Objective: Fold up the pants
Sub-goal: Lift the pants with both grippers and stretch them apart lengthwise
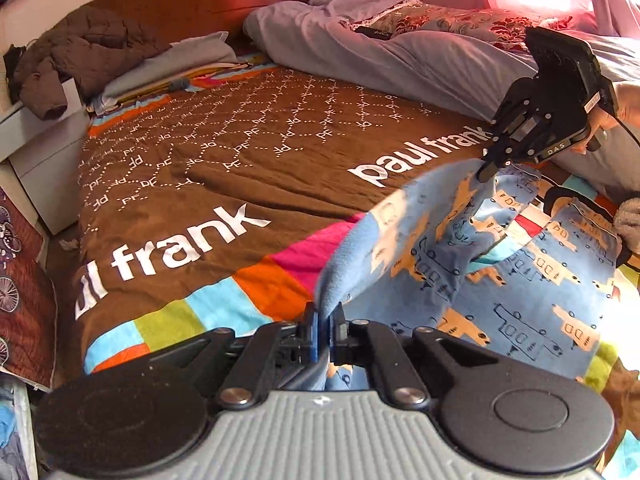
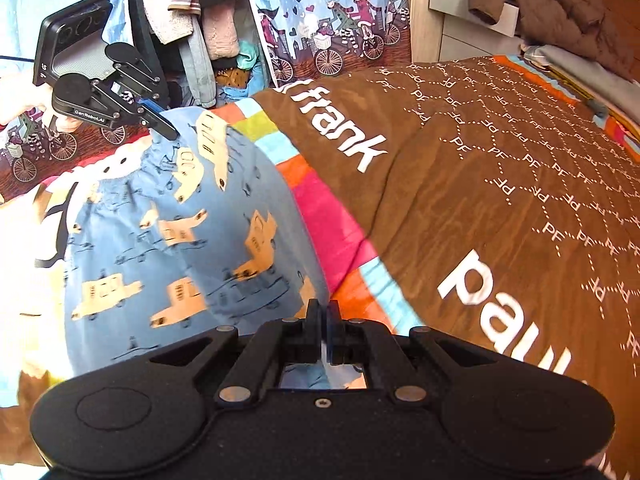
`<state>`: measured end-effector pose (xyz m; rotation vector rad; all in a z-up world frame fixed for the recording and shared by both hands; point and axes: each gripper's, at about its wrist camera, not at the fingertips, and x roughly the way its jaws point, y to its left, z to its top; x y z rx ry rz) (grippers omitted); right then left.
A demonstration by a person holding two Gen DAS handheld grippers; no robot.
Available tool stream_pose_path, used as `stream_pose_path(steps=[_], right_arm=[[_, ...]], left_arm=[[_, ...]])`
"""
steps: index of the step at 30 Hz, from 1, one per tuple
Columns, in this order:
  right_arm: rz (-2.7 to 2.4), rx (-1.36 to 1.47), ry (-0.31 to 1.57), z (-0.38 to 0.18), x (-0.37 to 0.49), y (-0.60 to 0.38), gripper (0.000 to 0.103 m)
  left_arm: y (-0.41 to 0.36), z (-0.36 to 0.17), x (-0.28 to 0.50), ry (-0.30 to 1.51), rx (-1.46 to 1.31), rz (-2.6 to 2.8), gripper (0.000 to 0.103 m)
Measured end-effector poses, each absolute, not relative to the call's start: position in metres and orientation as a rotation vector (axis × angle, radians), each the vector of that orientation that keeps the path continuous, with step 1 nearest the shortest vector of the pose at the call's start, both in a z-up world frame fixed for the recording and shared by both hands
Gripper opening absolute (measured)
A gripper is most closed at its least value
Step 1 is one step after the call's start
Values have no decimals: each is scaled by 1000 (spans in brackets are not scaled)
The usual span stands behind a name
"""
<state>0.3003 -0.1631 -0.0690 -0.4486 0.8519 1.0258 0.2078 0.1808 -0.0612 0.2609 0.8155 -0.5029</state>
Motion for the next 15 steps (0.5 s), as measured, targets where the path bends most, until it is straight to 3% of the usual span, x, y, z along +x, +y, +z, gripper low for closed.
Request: stream_pose_path(steps=[15], right_arm=[[1077, -450, 932, -101, 181, -157, 1]], left_arm=[[165, -111, 109, 862, 471, -492, 4]])
